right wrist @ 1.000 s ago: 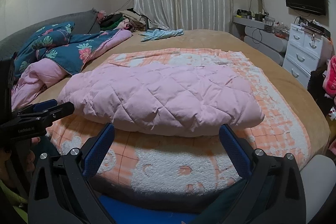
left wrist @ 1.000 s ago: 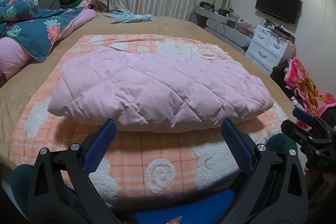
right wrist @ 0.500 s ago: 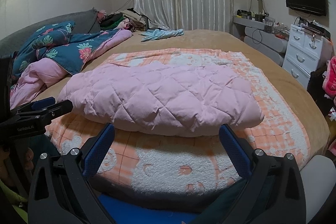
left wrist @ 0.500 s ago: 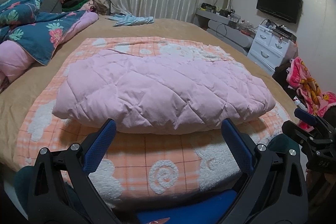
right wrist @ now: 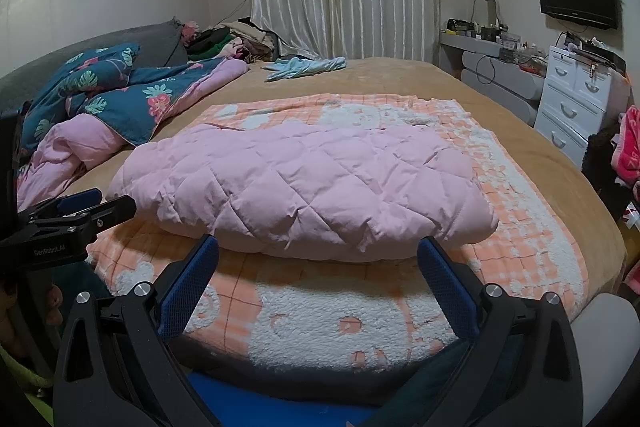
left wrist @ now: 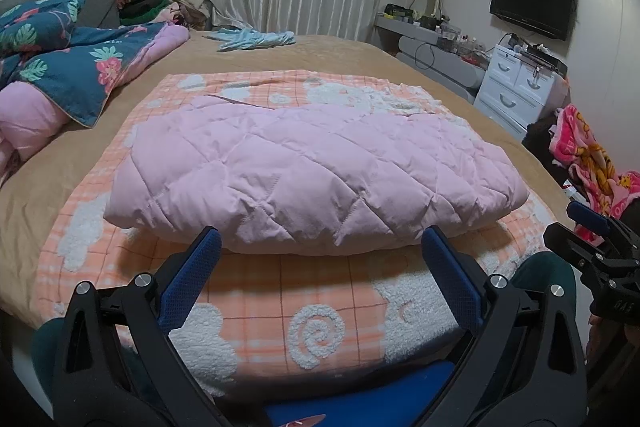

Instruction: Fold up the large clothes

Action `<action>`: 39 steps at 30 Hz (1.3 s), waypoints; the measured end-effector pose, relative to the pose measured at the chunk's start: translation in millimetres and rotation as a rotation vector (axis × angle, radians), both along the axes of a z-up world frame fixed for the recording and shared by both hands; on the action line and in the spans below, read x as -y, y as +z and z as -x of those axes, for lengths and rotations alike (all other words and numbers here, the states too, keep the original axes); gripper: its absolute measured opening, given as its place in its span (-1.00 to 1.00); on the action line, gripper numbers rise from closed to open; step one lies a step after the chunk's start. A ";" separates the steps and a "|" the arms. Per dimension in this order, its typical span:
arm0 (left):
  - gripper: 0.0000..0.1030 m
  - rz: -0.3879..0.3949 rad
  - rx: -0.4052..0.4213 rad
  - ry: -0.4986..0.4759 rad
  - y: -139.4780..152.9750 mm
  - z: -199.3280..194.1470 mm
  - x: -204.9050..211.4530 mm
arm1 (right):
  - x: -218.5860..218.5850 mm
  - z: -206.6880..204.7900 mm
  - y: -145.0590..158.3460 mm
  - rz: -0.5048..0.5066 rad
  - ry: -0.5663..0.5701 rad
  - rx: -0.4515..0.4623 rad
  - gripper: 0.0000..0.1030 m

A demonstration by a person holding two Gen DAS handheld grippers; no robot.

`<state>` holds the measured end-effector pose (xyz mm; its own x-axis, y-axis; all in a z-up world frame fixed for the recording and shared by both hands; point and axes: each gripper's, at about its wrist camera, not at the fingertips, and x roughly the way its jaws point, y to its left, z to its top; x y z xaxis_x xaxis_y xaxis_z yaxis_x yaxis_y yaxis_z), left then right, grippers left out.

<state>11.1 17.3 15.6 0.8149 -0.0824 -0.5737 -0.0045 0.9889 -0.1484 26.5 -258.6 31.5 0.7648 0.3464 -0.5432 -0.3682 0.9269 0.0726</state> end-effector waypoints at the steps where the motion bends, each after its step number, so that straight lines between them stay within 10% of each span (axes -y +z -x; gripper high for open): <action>1: 0.82 0.000 0.001 0.000 0.3 0.2 -0.7 | -0.1 -0.3 0.2 0.000 -0.001 0.000 0.92; 39: 0.82 -0.030 0.011 0.022 3.4 1.8 -8.0 | 0.8 -4.1 1.6 0.033 -0.003 0.033 0.92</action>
